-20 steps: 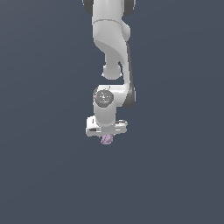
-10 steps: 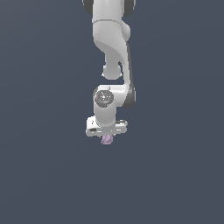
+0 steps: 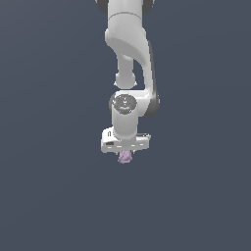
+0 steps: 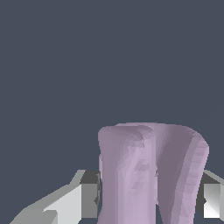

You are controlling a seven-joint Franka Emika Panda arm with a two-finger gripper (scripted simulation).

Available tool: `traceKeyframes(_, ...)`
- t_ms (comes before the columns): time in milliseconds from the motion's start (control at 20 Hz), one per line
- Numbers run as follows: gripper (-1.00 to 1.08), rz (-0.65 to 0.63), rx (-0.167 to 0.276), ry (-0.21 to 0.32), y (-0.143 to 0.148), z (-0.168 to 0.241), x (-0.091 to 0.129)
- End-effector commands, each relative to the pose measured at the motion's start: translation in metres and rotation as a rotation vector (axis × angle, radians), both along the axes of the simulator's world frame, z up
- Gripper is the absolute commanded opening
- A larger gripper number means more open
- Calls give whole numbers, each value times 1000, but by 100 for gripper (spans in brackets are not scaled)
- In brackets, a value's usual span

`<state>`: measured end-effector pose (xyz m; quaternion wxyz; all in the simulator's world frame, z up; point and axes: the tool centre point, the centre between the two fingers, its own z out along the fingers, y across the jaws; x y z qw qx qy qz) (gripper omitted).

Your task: Pick up the object and move it to a goal position.

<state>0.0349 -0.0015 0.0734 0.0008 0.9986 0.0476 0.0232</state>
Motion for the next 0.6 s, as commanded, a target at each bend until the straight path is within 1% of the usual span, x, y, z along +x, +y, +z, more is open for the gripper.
traceKeyframes(0,-100,-3,1,-30,17,20,10)
traceKeyframes(250,-100,-15,1,-109,61,74,36)
traceKeyframes(550,-100,-32,-1,-222,121,153,65)
